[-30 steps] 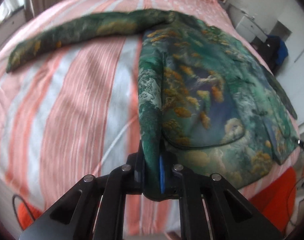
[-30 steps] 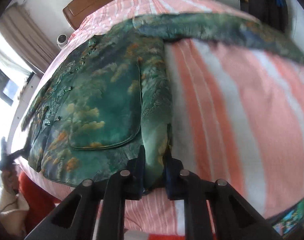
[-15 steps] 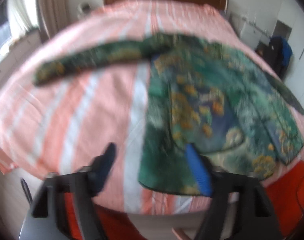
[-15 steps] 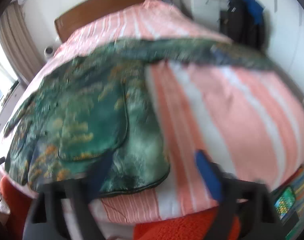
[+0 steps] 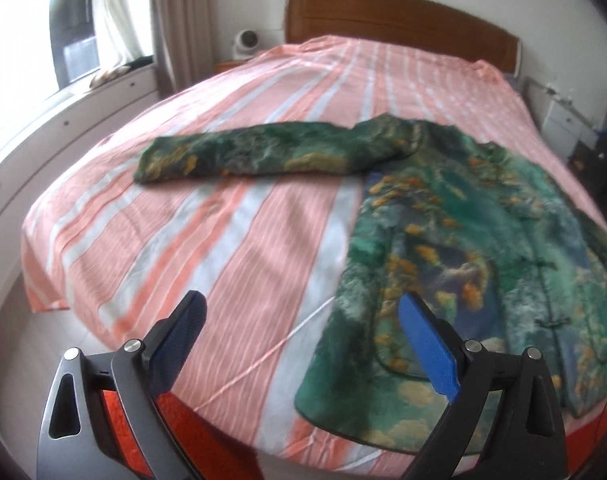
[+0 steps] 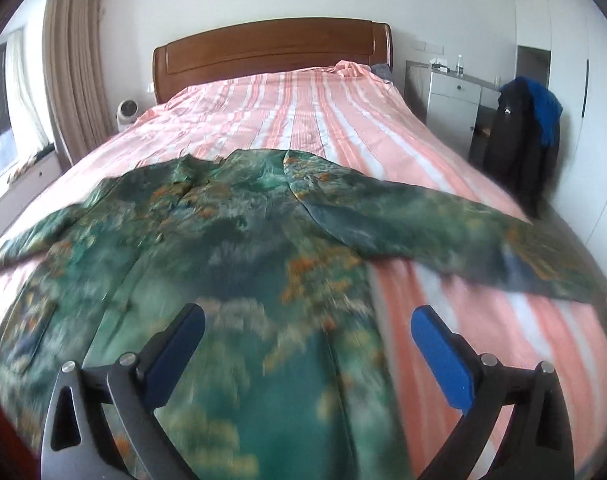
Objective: Fold large clothes
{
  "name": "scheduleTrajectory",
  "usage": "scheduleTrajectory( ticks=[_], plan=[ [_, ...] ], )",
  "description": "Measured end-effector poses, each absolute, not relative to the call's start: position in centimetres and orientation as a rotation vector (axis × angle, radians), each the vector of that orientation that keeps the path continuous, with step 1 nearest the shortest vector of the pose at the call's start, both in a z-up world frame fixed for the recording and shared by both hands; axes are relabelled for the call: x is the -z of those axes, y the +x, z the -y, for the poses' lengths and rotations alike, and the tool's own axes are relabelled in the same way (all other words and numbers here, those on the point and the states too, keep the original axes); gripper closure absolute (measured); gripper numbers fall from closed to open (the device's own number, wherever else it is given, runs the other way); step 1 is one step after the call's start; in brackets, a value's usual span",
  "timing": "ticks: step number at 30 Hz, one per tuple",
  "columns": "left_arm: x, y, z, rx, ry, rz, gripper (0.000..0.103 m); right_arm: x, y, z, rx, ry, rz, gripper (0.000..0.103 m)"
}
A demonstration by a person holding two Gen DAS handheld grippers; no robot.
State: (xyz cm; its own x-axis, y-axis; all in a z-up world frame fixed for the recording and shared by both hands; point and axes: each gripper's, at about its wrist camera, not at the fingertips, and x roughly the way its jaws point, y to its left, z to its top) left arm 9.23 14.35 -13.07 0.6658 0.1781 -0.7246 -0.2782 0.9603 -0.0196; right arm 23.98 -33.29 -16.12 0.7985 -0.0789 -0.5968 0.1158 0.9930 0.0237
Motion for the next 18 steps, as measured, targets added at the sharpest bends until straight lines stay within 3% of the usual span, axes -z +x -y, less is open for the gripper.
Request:
scheduleTrajectory(
  ticks=[3,6,18],
  plan=[
    [13.7,9.7,-14.2,-0.287,-0.109,-0.822,0.006,19.4,27.6,33.7,0.113,0.062,-0.689,0.001],
    [14.1,10.1,-14.3,-0.322,-0.092,-0.839,0.006,25.0,30.6,34.8,0.139,0.126,-0.866,0.0],
    [15.3,10.3,-16.6,-0.43,-0.146,-0.872,0.005,24.9,30.1,36.0,0.118,0.23,-0.85,0.0]
  ],
)
